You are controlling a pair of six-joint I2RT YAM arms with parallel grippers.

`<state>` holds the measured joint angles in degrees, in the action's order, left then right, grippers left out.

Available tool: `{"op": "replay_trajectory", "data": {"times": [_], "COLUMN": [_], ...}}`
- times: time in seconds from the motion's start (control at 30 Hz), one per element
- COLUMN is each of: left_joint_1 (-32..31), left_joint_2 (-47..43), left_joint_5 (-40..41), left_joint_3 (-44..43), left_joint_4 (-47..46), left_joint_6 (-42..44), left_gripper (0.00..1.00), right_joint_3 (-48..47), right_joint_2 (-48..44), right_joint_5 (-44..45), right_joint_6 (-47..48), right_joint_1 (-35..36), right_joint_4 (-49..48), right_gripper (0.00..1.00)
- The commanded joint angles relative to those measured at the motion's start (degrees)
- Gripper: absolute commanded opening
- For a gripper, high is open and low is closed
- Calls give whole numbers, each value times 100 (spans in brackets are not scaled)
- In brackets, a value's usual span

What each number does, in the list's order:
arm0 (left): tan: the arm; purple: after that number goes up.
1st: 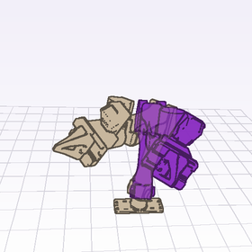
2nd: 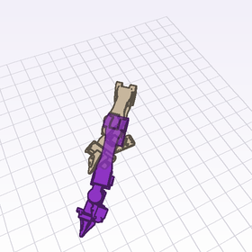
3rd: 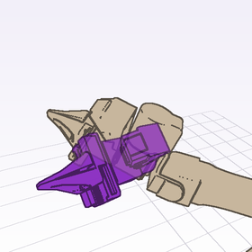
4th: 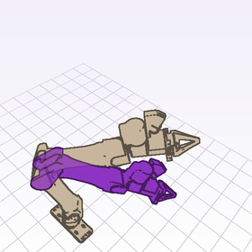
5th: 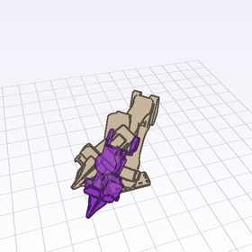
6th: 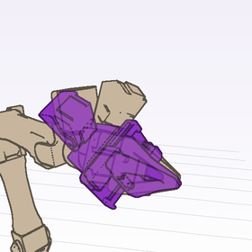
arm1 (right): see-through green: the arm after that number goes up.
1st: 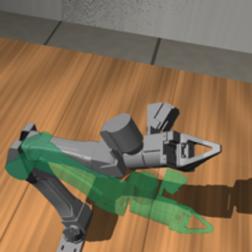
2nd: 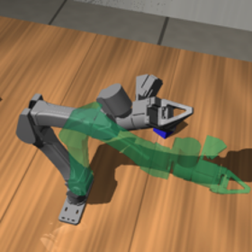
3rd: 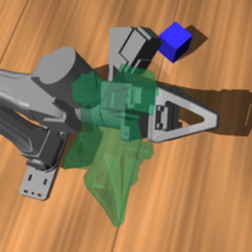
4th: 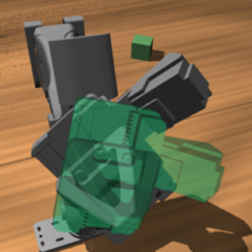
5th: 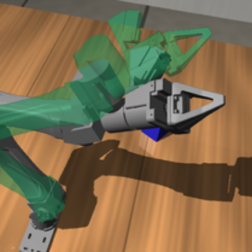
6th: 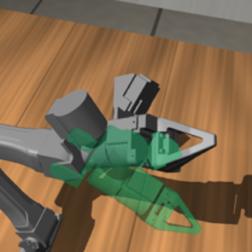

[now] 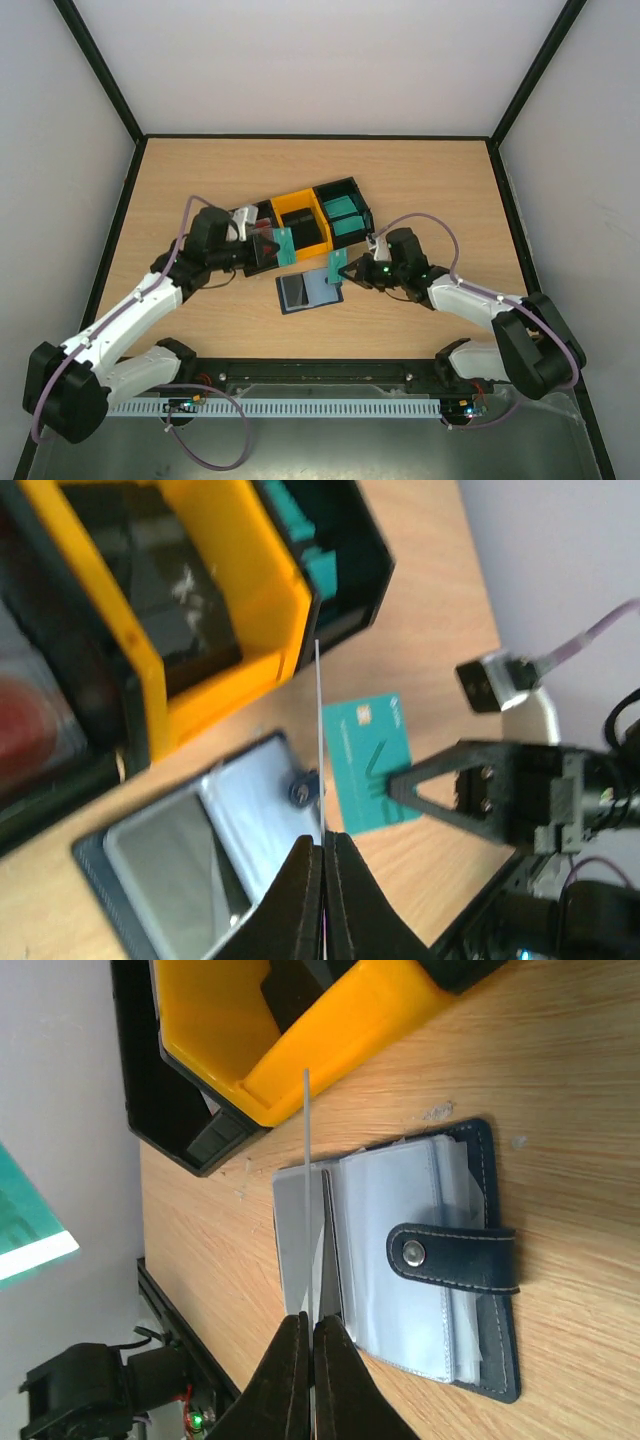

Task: Put the credit cards into the card holder
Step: Insert the credit card into the card holder.

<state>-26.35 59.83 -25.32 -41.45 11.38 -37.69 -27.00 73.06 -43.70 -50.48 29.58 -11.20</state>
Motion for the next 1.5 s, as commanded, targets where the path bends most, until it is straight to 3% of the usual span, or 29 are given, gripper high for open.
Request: {"op": "replay_trajectory", "data": {"times": [0.0,0.23,0.47,0.73,1.17,1.47], "left_joint_1": [-369,-1060,-1274,-1440,-1487,-1487], "left_joint_2": [-217,-78,14,629,1247,1342], "left_joint_5": [155,396,656,706,958,926], "left_joint_3": [488,1433,2431,2444,2550,2509], "left_joint_4": [191,-723,-2575,-3504,-3902,-3539], "left_joint_6": [-252,-1215,-2630,-2817,-2959,-2751], "left_gripper": [2,2,2,2,2,2], "right_joint_3": [-12,-15,179,119,196,156], "right_joint_2": [-183,-132,-200,-43,412,595], "right_joint_5": [415,1002,1481,975,469,914], "right_joint_6": [66,126,31,479,804,847], "right_joint_1": [246,449,451,447,491,496], "right_joint_4": [109,380,397,425,180,379], "right_gripper": [2,2,2,2,2,2]}}
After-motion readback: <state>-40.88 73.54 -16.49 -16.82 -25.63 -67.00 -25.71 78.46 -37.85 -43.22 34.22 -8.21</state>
